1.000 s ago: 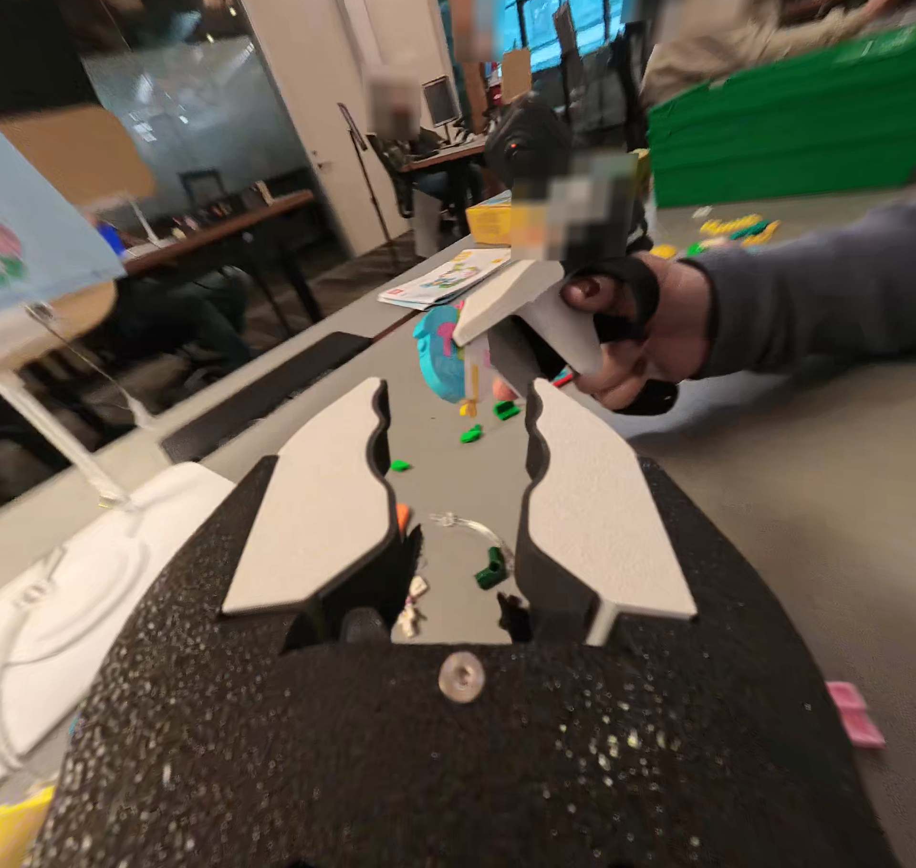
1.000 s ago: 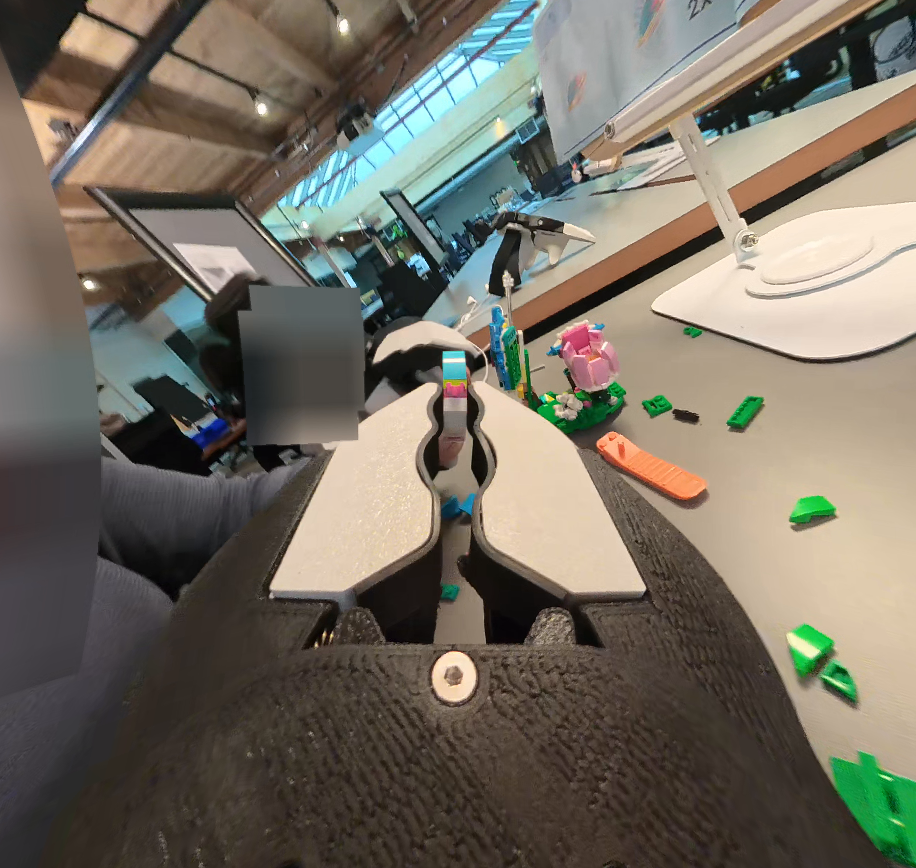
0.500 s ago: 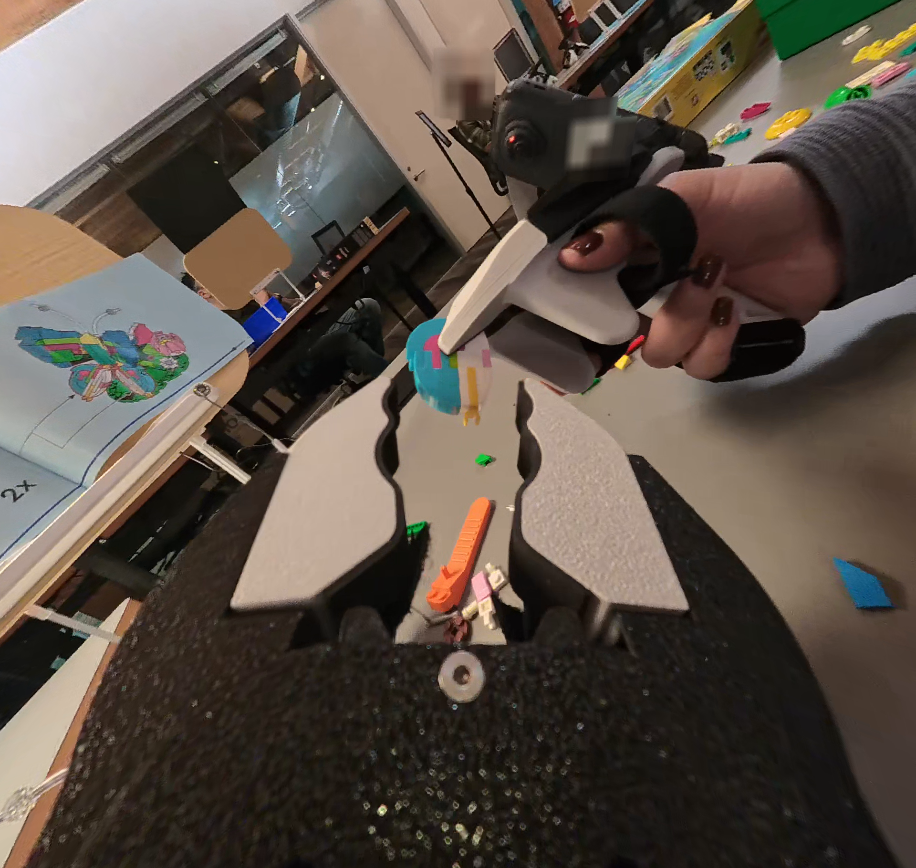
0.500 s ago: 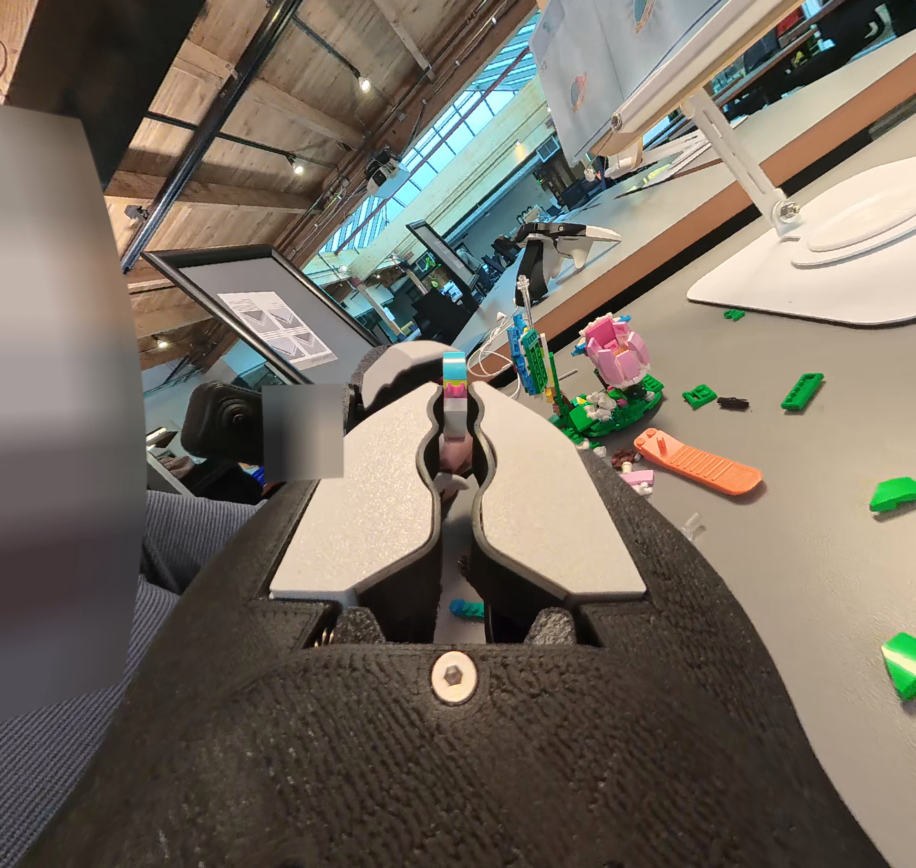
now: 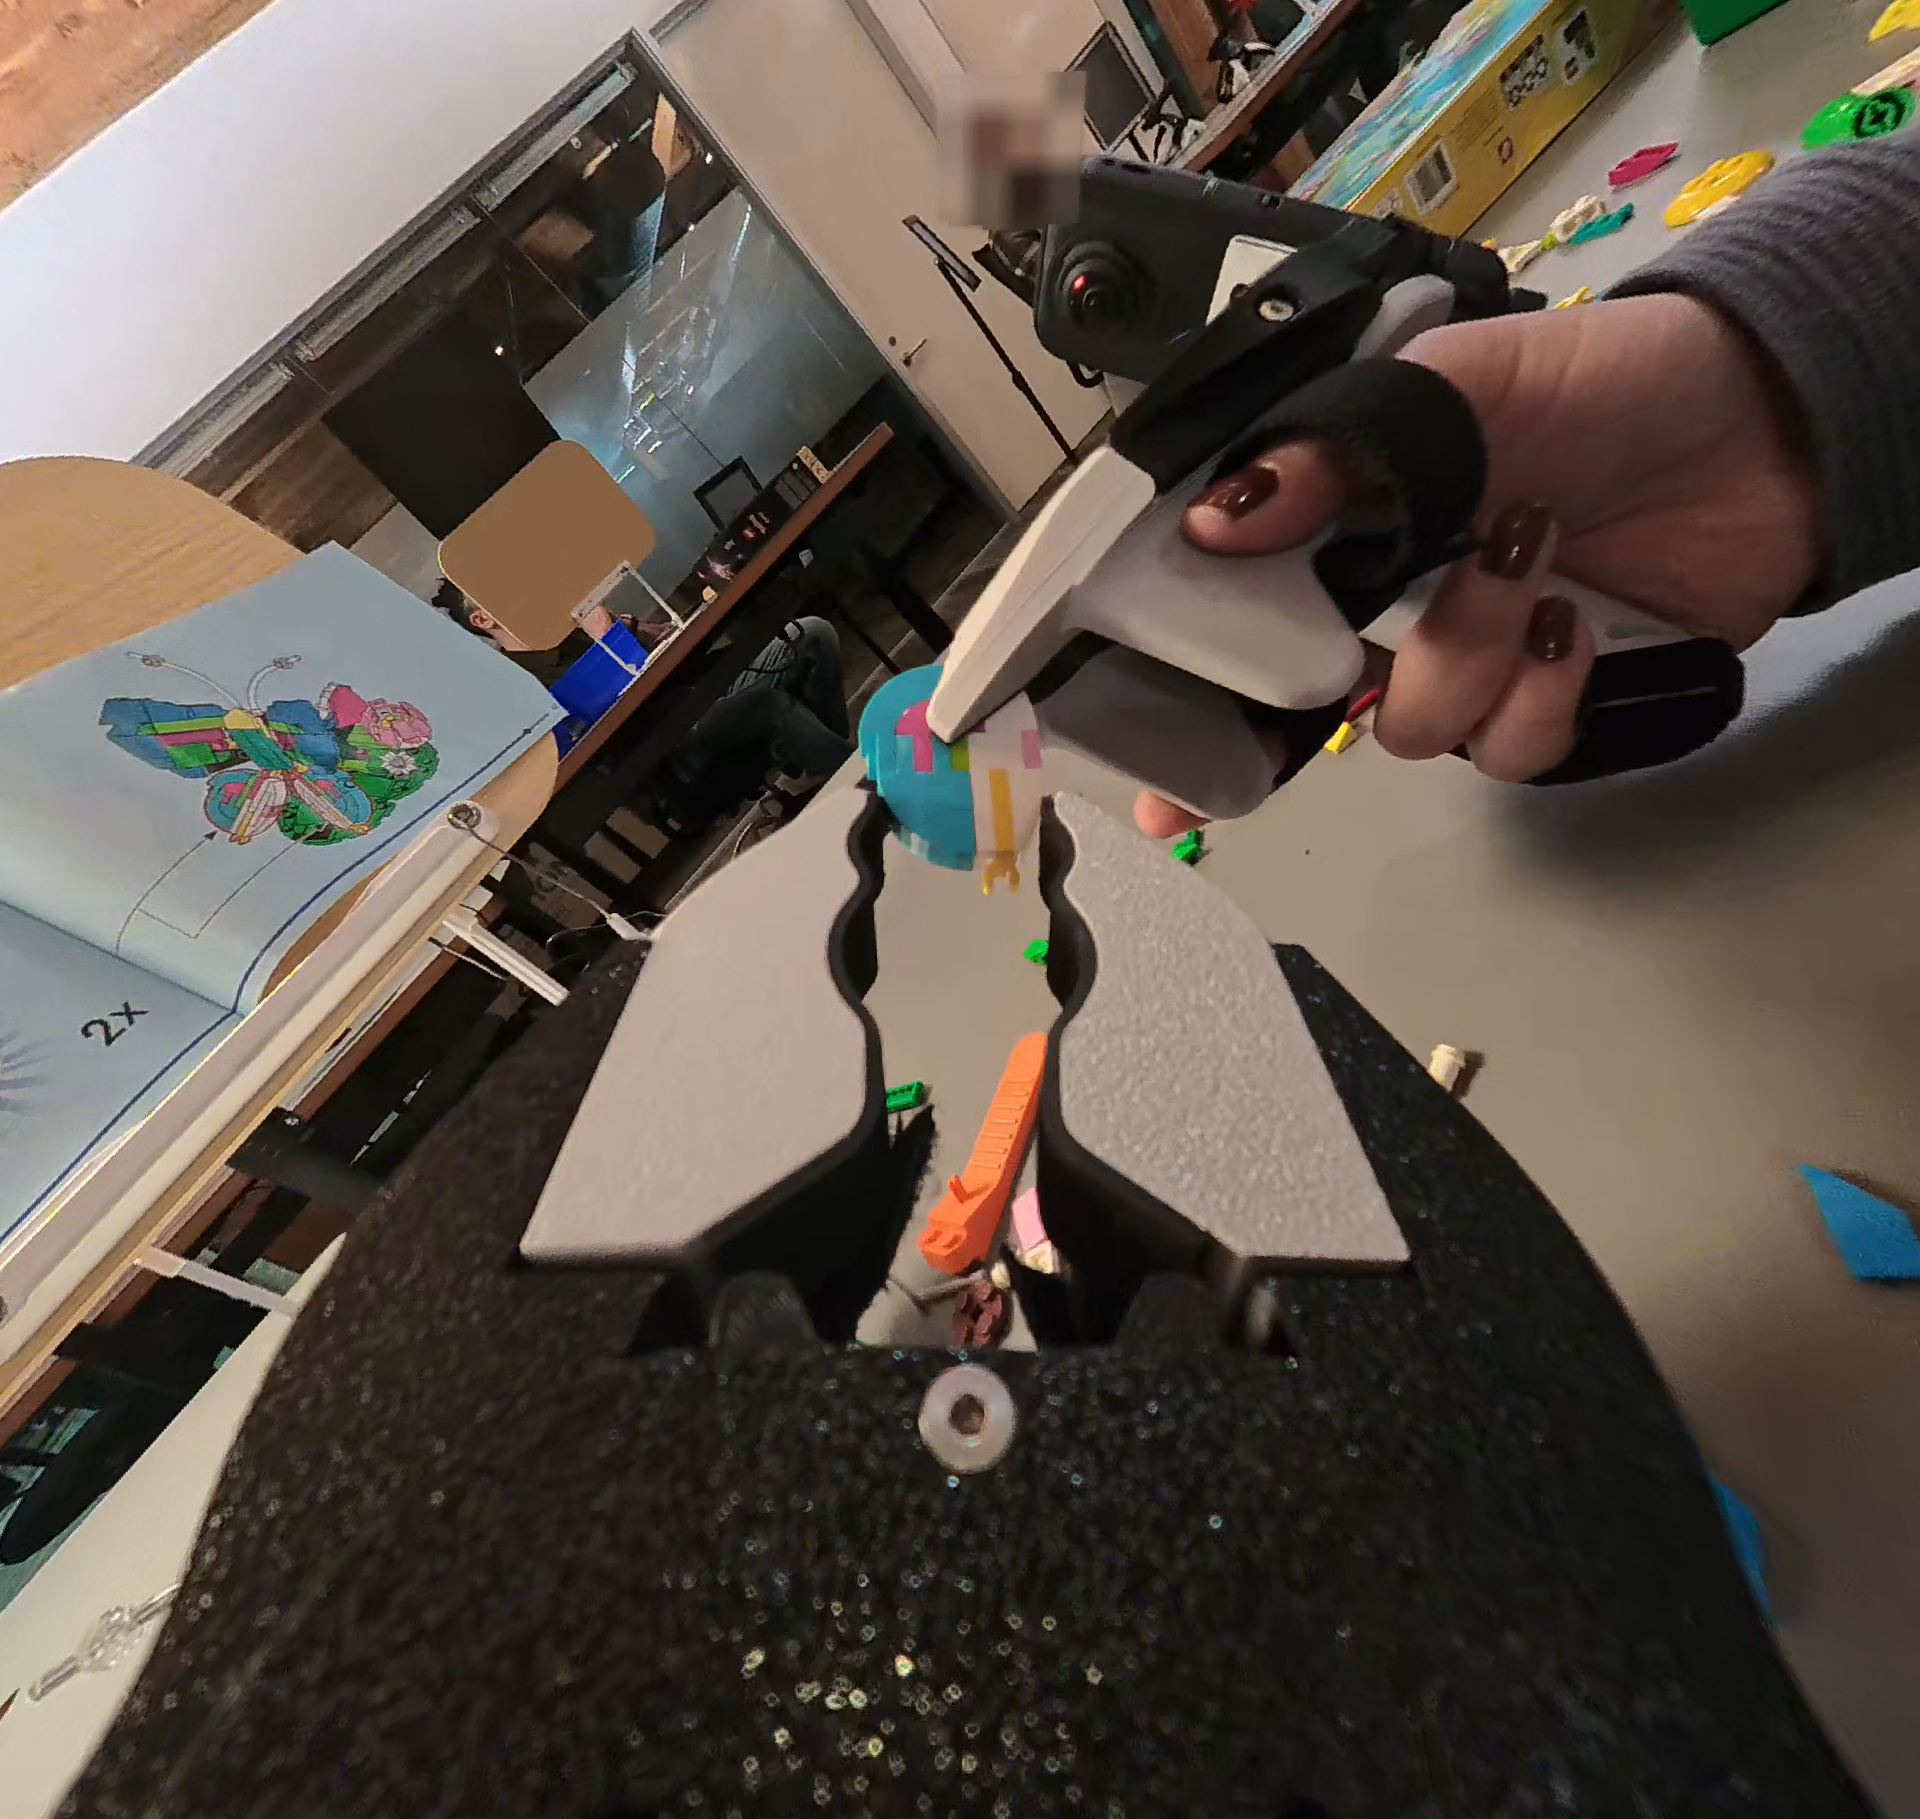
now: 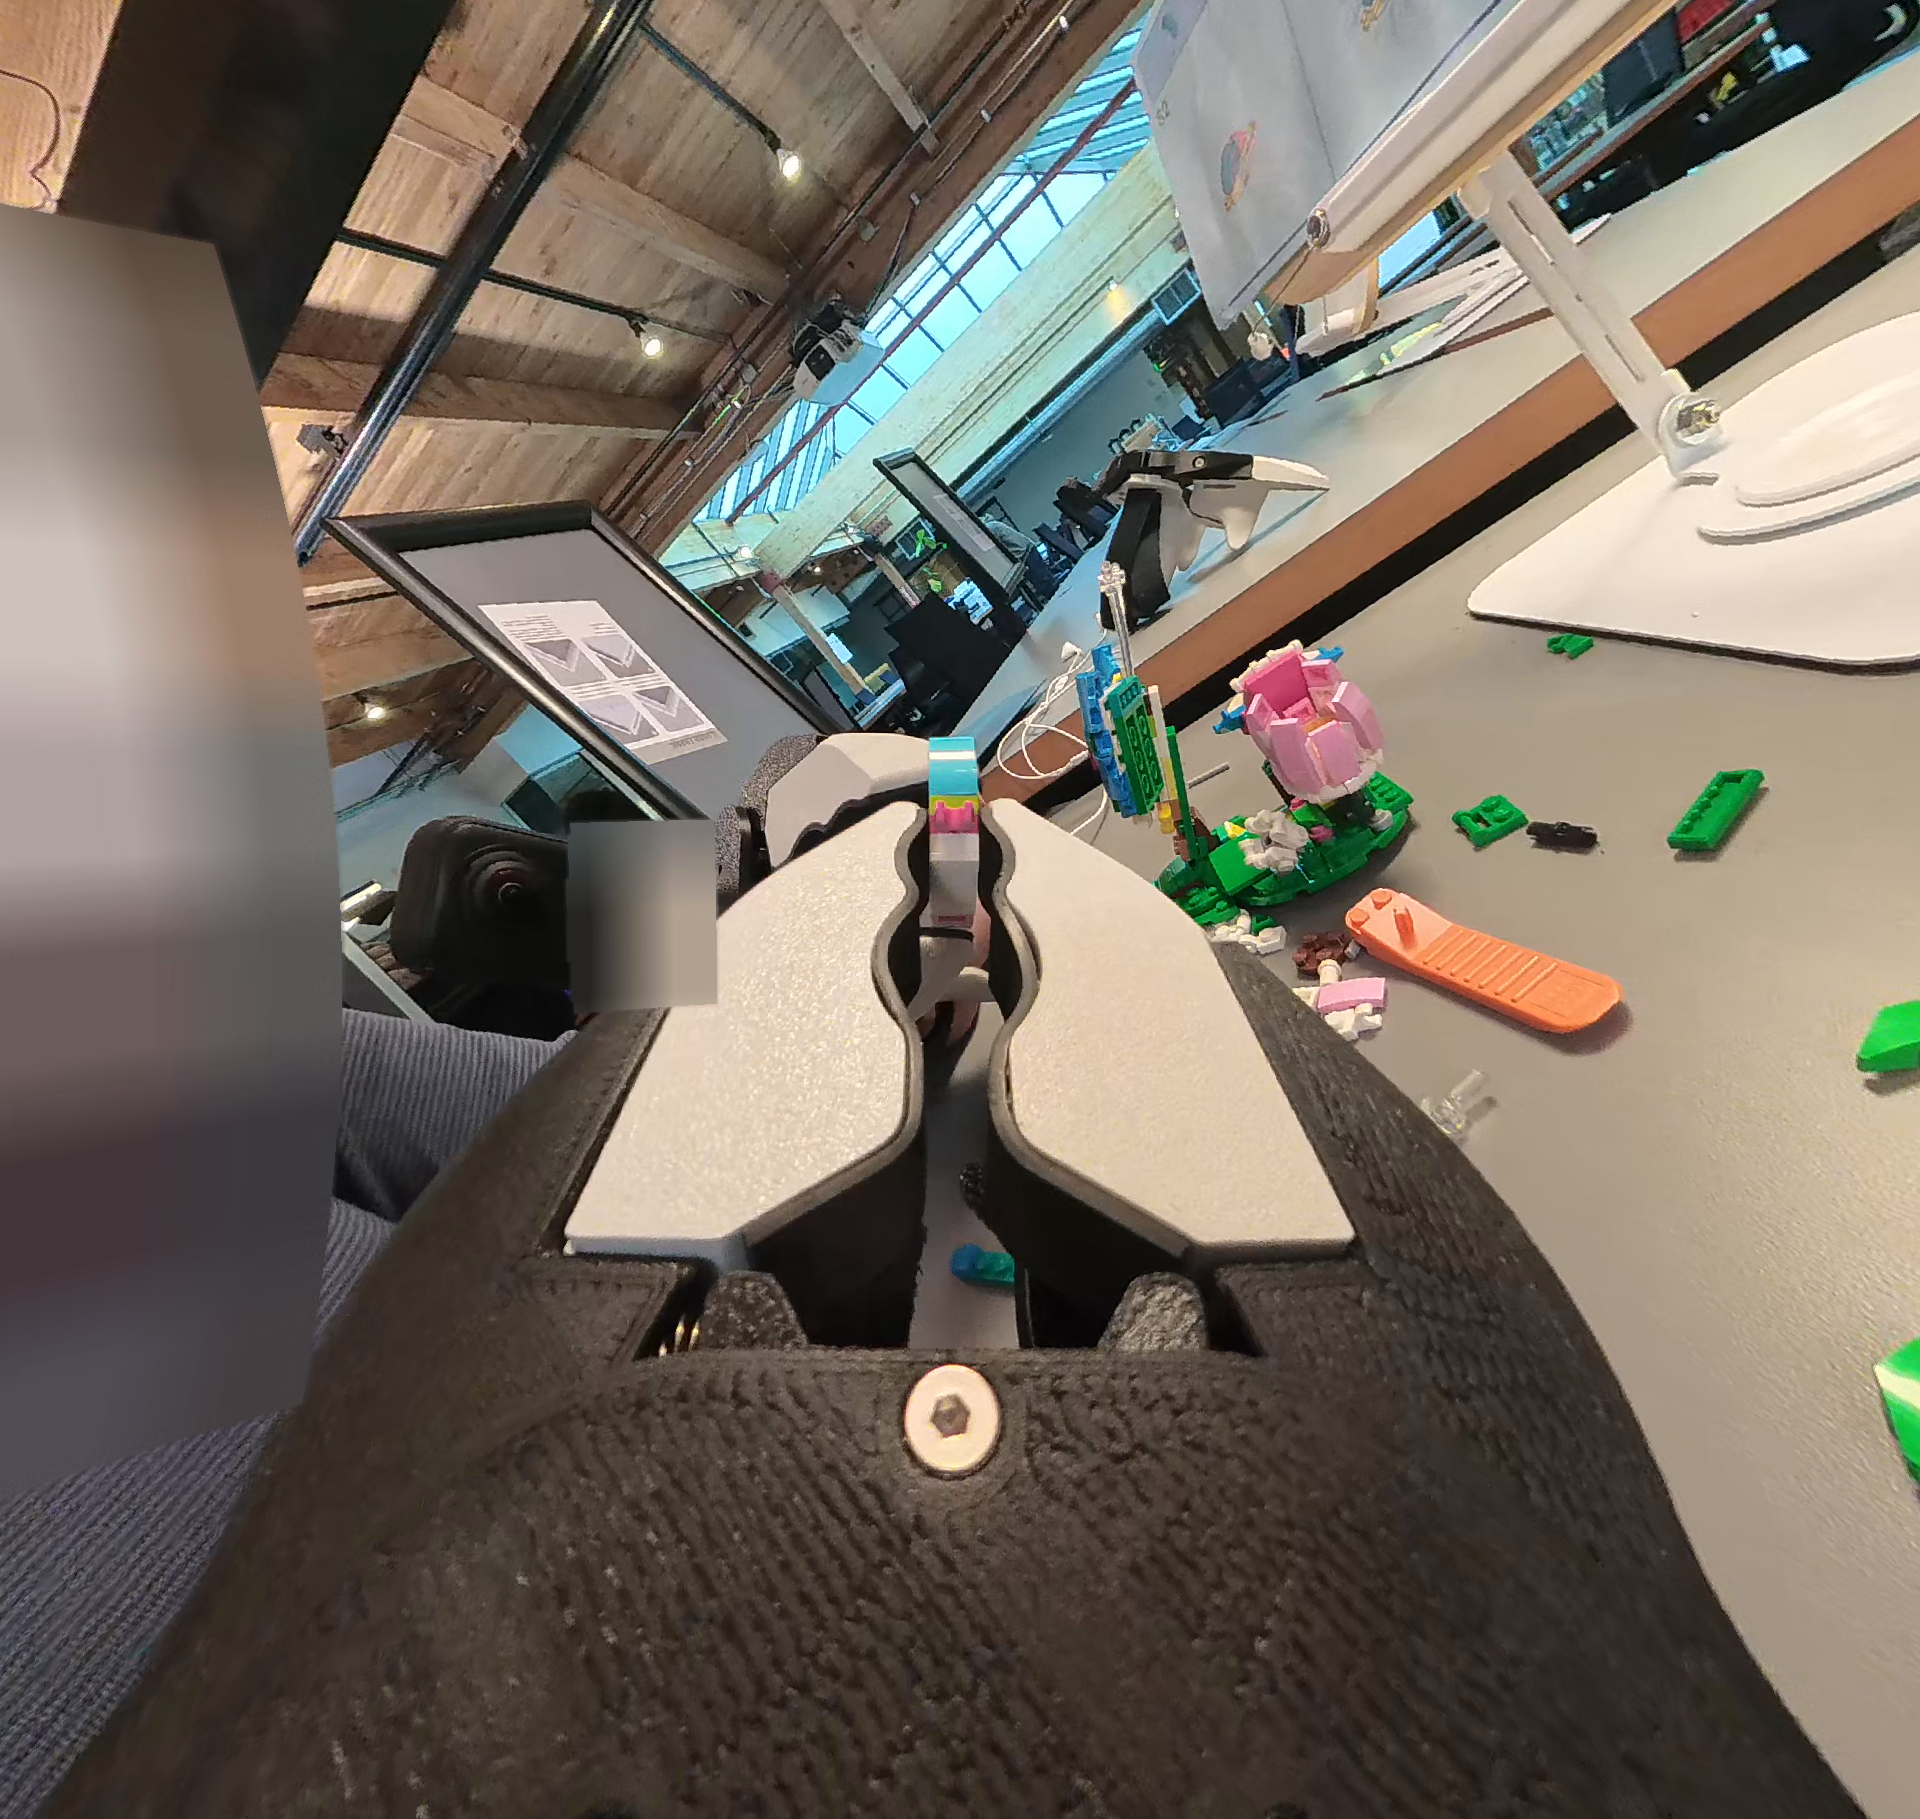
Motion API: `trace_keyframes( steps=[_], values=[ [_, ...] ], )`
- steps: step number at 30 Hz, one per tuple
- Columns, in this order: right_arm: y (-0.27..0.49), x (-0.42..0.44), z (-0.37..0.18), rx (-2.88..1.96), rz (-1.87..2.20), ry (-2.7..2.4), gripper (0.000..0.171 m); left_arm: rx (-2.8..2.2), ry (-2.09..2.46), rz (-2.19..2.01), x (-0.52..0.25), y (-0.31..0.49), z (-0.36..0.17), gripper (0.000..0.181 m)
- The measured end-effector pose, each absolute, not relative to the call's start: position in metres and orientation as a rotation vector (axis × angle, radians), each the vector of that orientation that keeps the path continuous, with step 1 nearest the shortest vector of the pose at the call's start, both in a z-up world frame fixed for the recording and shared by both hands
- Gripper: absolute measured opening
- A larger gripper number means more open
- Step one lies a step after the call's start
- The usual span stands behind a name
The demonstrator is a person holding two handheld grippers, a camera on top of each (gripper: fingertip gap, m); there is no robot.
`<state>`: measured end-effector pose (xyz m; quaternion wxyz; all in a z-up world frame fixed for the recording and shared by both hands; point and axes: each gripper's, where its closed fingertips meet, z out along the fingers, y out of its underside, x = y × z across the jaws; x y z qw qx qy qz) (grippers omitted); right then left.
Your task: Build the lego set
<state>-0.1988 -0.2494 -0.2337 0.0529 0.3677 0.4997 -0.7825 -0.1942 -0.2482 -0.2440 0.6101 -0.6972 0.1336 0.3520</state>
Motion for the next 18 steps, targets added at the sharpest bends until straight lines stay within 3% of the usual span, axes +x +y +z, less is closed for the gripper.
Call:
trace_keyframes(
  steps=[14, 18],
  values=[
    [-0.246, -0.199, -0.24, 1.084, -2.404, 1.478, 0.007, -1.654, 0.312, 0.799, -0.196, -0.246, -0.249, 0.027],
    [-0.238, -0.203, -0.238, 1.113, -2.492, 1.481, 0.022, -1.636, 0.271, 0.825, -0.204, -0.251, -0.245, 0.027]
  ],
)
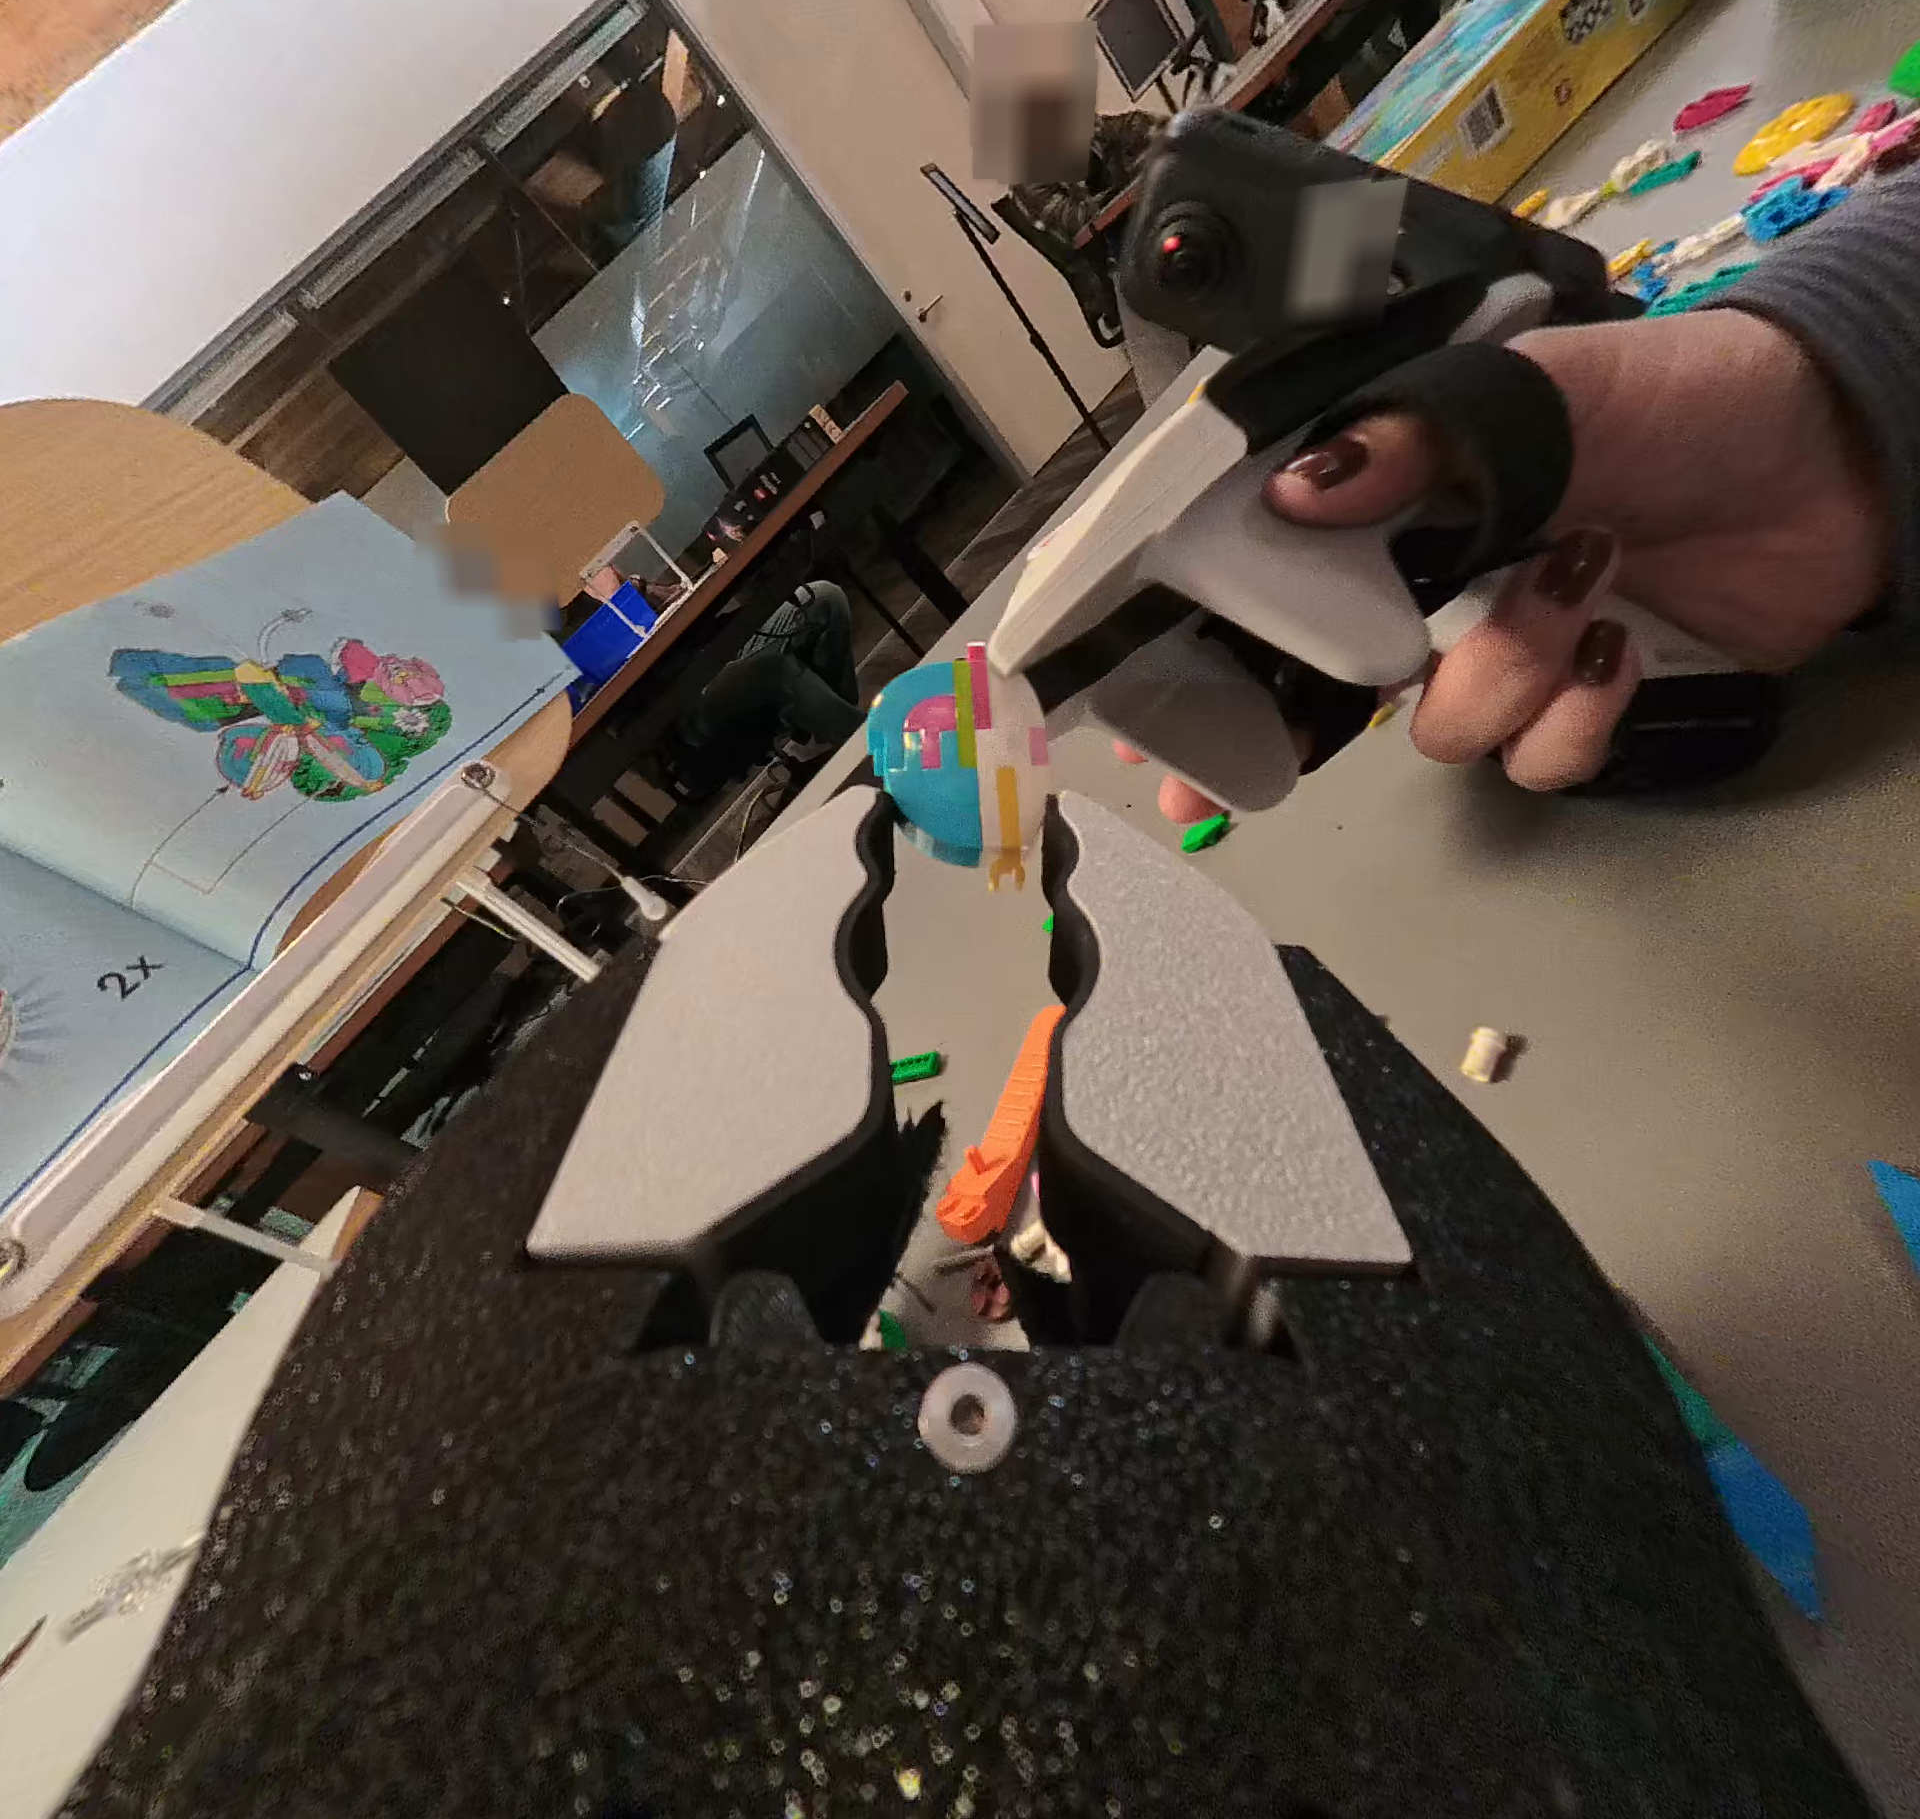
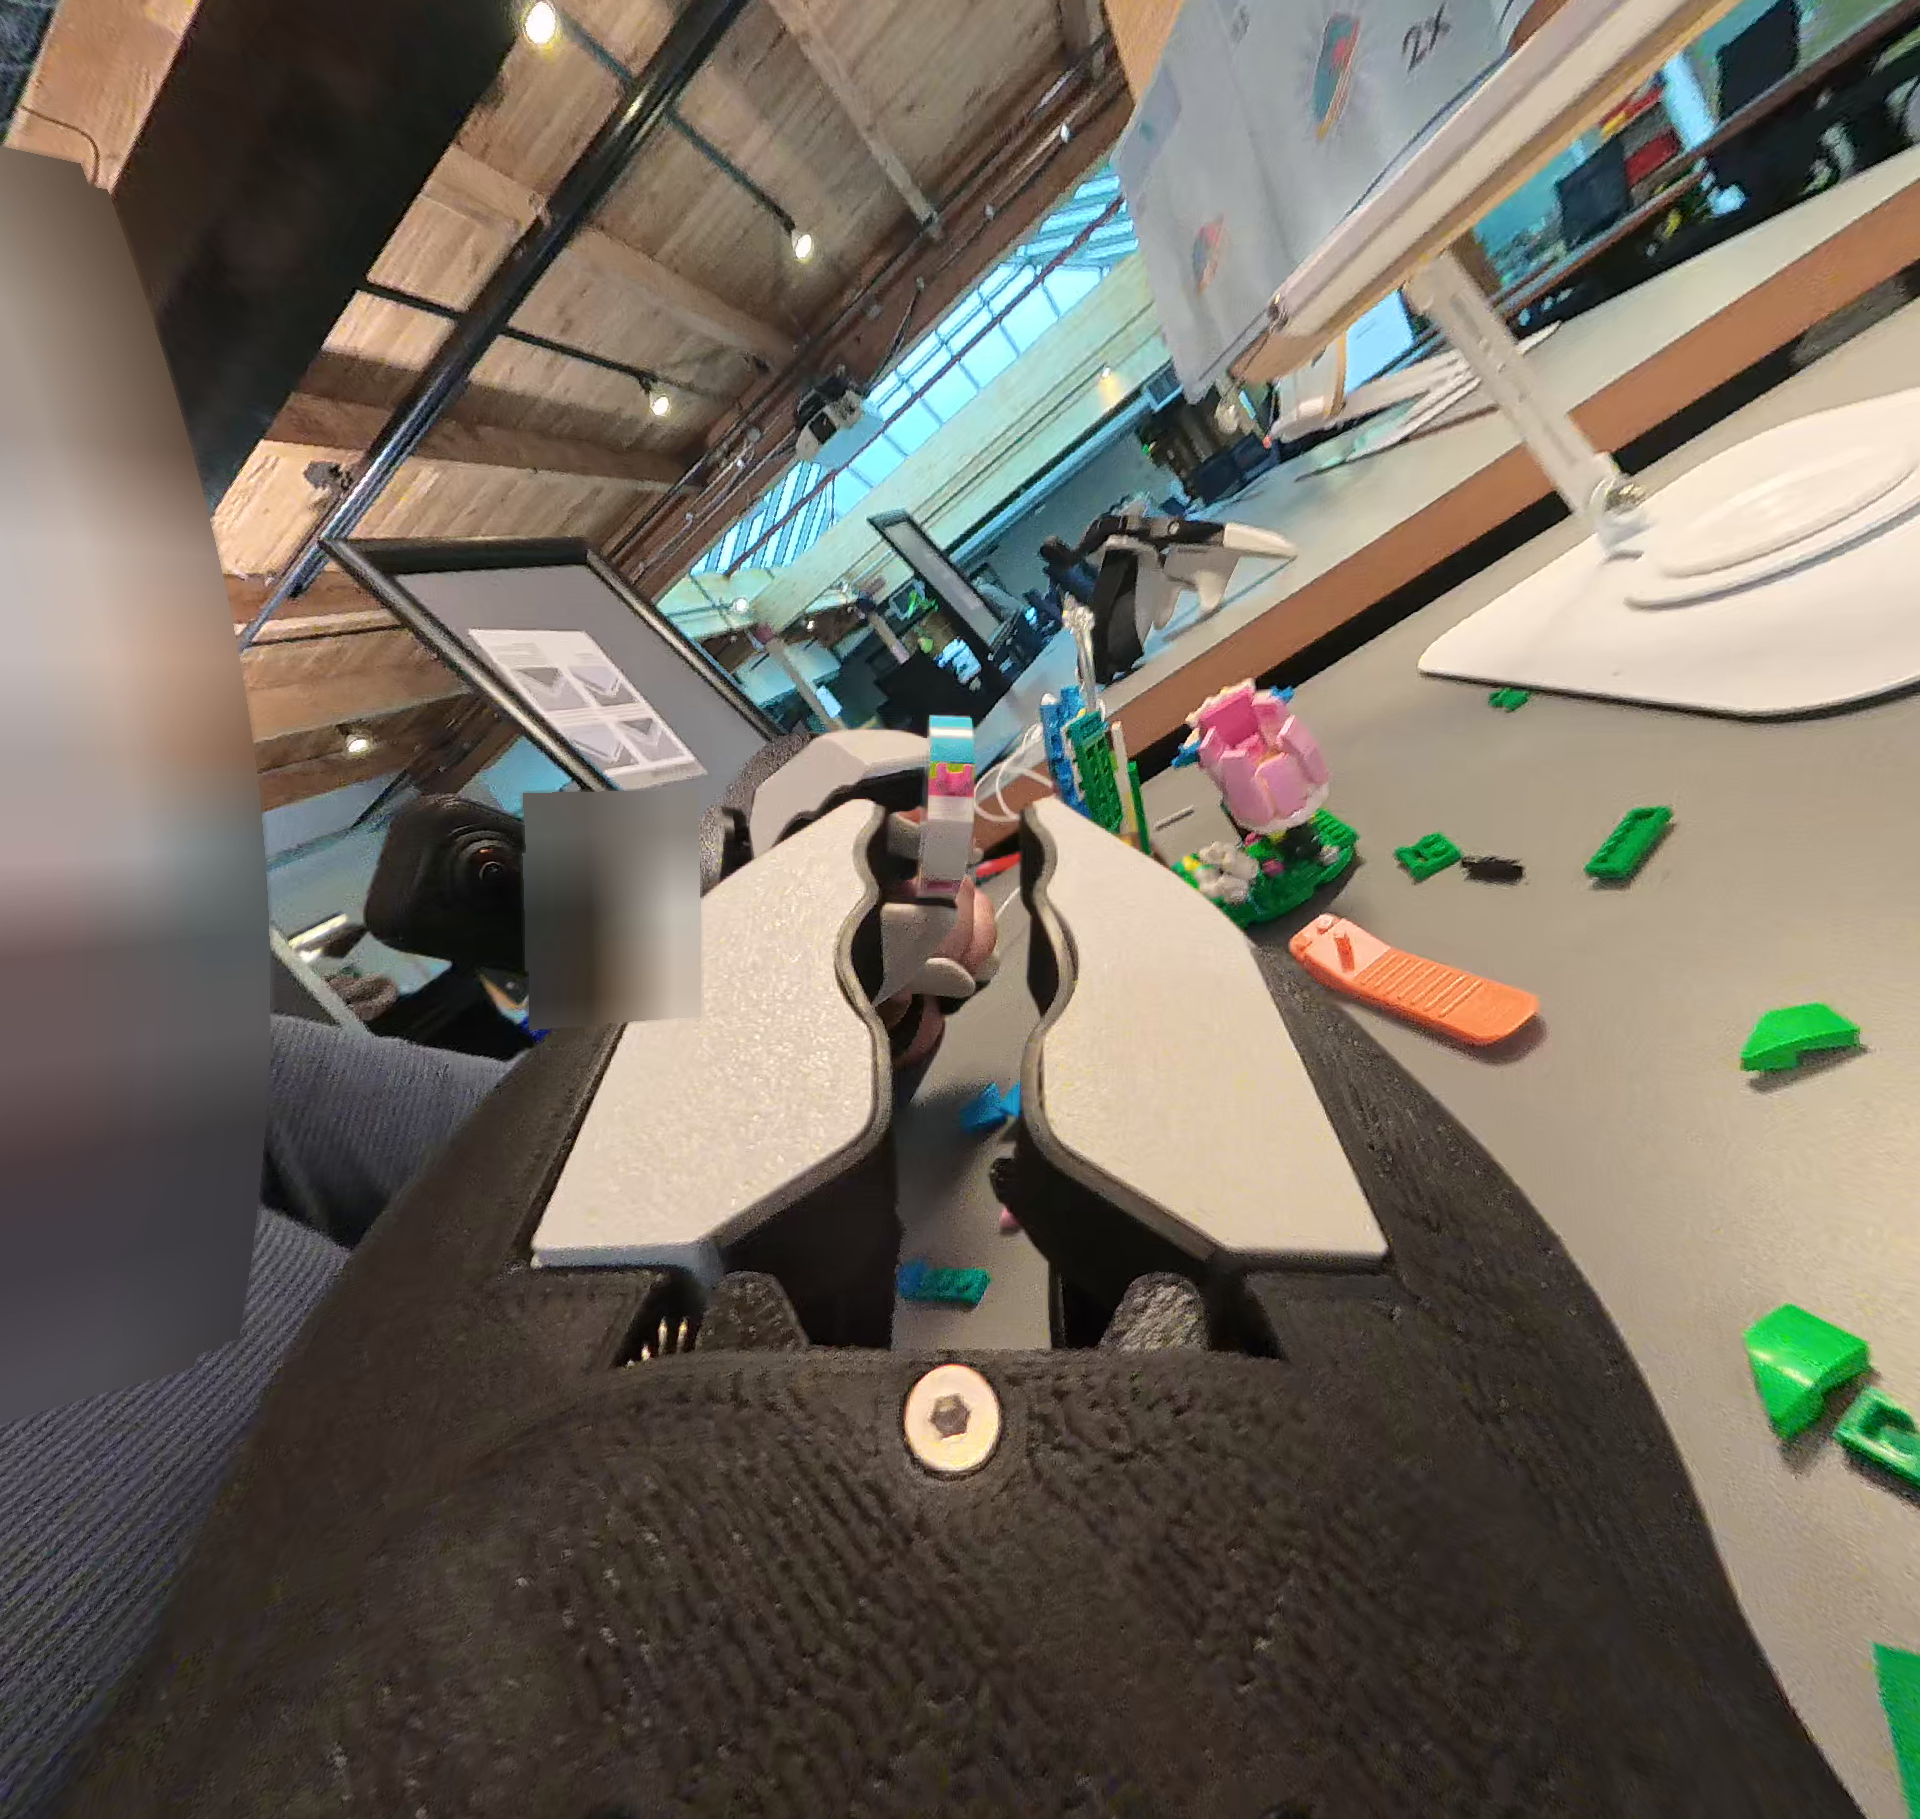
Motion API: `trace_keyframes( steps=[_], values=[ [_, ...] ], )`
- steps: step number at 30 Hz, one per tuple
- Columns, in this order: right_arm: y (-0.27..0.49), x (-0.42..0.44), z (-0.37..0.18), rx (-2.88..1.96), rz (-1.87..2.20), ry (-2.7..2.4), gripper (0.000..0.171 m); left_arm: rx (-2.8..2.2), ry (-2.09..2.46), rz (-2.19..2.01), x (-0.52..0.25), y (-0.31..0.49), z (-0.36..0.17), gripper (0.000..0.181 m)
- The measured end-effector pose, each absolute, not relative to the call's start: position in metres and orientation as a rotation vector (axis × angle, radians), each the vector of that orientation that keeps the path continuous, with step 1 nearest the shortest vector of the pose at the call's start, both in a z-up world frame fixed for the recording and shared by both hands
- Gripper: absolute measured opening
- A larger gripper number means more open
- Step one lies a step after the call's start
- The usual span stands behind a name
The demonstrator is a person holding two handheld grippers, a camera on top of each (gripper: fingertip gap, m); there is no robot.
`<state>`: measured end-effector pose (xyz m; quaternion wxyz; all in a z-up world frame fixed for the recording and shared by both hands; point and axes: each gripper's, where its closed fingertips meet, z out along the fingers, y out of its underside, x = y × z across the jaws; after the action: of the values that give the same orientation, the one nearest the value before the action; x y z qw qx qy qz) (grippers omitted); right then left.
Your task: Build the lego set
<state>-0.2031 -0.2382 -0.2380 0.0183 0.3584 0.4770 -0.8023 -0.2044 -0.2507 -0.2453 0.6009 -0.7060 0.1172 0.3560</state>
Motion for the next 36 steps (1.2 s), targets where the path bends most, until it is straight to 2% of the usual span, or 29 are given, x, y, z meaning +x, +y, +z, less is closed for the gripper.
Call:
trace_keyframes(
  steps=[3, 17, 25, 29, 33, 36],
  values=[
    [-0.23, -0.205, -0.235, 1.133, -2.56, 1.452, 0.027, -1.625, 0.224, 0.79, -0.21, -0.255, -0.242, 0.027],
    [-0.232, -0.204, -0.236, 1.123, -2.554, 1.492, 0.026, -1.62, 0.216, 0.832, -0.208, -0.277, -0.23, 0.027],
    [-0.293, -0.178, -0.24, 0.926, -2.229, 1.824, 0.026, -1.685, 0.319, 0.858, -0.185, -0.299, -0.244, 0.027],
    [-0.302, -0.174, -0.241, 0.925, -2.187, 1.826, 0.007, -1.687, 0.369, 0.868, -0.175, -0.301, -0.248, 0.027],
    [-0.304, -0.173, -0.236, 0.95, -2.182, 1.73, 0.006, -1.616, 0.345, 0.889, -0.172, -0.303, -0.243, 0.028],
    [-0.306, -0.171, -0.235, 0.948, -2.17, 1.659, 0.007, -1.595, 0.338, 0.907, -0.171, -0.301, -0.24, 0.04]
  ],
)
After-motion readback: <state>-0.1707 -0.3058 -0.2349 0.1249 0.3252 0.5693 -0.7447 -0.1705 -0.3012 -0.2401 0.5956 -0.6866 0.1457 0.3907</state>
